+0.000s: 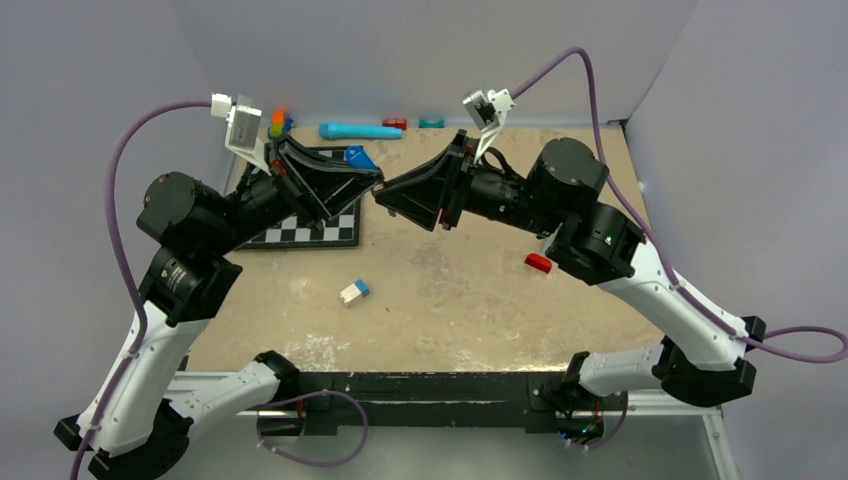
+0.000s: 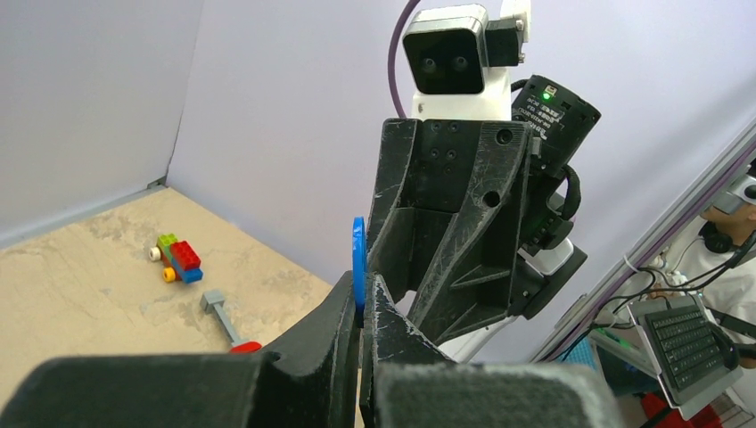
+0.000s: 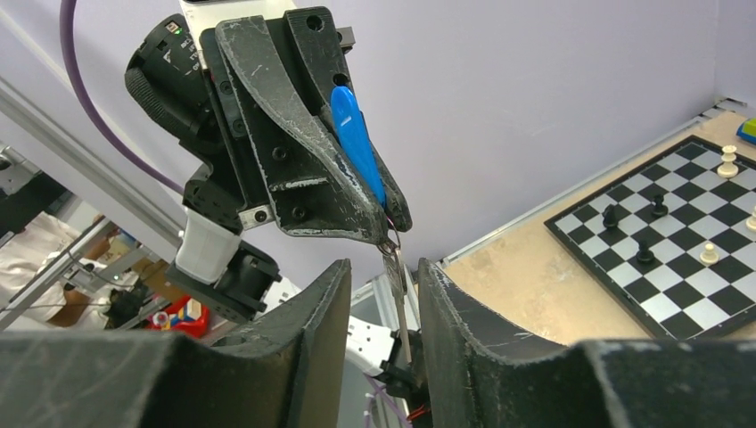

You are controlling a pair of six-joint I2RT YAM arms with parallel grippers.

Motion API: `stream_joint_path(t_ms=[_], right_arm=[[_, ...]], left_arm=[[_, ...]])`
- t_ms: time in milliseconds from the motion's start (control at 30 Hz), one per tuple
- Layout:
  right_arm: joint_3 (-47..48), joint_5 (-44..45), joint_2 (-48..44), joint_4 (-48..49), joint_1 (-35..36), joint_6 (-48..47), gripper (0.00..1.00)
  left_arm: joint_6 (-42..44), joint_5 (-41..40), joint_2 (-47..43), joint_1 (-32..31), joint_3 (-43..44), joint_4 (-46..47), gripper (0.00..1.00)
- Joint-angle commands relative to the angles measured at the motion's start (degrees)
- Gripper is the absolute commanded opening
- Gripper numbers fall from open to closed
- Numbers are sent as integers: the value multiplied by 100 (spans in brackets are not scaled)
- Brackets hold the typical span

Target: Remove the keys from the keyring

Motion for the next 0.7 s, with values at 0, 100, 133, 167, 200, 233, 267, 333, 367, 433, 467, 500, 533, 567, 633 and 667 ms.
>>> stream_joint_path(t_ms=[0,100,133,167,200,233,267,333,367,433,467,500,533,567,633,667], right_arm=[[203,64,38,242,8,-53,35],[199,73,55,254,11,-44,26],[188,74,64,259,8,-36,23],[188,78,73,260,9,-29,21],[181,86,81,253,7,-27,21],[178,91,91,260,14,-22,21],[181,92,100,267,13,-18,21],[183,87,116,261,12,-14,22],[189,91,119,252,9,-17,25],[222,83,115,222,14,-25,36],[236,89,104,211,11,-40,42],[249,89,102,191,9,-50,42],[262,103,94,179,7,-67,43],[279,119,84,176,7,-92,43],[320,151,77,160,8,-112,40],[345,164,83,160,8,-121,38]], left_arm=[[-101,-57,-50,-7,6,269,0],[-109,-53,-50,-4,16,270,0],[-109,-57,-50,-4,15,273,0],[-110,-57,-51,-6,17,273,0],[-114,-50,-58,0,17,270,0],[-113,-46,-65,-1,10,272,0],[-111,-54,-69,4,-4,270,0],[-110,-50,-91,1,-36,270,0],[-102,-61,-100,-2,-38,263,0],[-89,-63,-115,-4,-27,245,0],[-84,-67,-120,-3,-29,238,0],[-83,-71,-123,-2,-20,227,0],[-83,-67,-128,1,-21,224,0],[-83,-64,-127,5,-23,224,0],[-84,-55,-133,-3,-27,226,0],[-92,-52,-132,-3,-27,227,0]])
